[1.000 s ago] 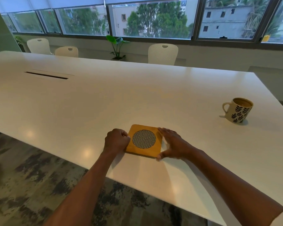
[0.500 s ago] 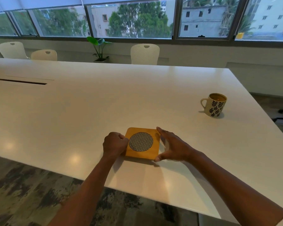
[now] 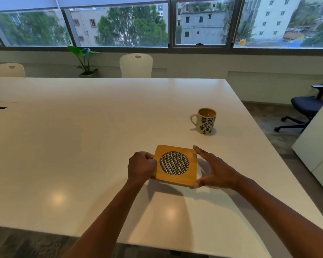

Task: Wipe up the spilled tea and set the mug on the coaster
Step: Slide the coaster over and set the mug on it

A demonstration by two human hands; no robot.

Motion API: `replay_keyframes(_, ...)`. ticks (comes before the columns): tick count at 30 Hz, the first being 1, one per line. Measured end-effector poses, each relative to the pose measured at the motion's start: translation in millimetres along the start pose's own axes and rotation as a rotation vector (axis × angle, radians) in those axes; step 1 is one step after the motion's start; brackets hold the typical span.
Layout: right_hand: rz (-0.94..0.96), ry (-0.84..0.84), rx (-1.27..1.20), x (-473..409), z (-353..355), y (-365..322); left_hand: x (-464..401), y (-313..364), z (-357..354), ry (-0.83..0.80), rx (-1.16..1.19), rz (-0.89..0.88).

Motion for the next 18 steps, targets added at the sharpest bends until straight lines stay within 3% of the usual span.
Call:
replay_keyframes(7, -0.047, -0.011, 0.021, 18, 41, 53, 8, 34, -61, -0.048, 0.015, -0.033)
replay_keyframes(18, -0.007, -0.074, 0.084, 13, 50, 88, 24, 50, -96, 0.053, -0.162, -0.068)
Point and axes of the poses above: each hand's wrist, its own x-axis away from the middle knuckle, its own z-axis out of the back of the hand, y = z × x, the point moved 6 cm from there along -x, towards the middle knuckle, and after that the axes turned 9 degrees about -z, right-handed, at the moved point
